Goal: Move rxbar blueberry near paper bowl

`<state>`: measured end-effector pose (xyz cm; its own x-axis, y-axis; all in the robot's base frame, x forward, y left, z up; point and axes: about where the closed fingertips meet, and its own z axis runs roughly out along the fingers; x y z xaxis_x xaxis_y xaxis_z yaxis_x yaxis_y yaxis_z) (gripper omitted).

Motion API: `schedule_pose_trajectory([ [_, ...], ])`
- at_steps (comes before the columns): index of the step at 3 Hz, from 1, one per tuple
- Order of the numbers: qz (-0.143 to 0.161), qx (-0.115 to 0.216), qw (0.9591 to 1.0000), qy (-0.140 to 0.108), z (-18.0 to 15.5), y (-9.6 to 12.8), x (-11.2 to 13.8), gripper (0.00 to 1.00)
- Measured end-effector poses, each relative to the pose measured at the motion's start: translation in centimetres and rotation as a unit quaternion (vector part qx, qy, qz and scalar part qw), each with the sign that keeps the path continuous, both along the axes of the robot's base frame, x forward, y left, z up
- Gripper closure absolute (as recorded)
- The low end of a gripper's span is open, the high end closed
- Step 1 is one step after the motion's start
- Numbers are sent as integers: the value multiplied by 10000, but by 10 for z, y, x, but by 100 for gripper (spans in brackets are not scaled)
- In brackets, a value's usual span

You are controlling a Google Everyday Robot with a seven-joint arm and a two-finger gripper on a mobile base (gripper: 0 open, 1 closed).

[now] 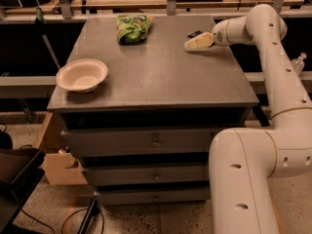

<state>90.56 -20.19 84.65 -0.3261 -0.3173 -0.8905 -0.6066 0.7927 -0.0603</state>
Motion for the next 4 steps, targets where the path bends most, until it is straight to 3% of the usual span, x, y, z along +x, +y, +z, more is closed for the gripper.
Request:
schedule_pose_trajectory([
  [2,-145,-367,9990,217,-5,-3,-1,0],
  [3,-134,-149,9990,395,-11,-4,-7,0],
  [4,-57,510,9958,759,-23,1,-18,0],
])
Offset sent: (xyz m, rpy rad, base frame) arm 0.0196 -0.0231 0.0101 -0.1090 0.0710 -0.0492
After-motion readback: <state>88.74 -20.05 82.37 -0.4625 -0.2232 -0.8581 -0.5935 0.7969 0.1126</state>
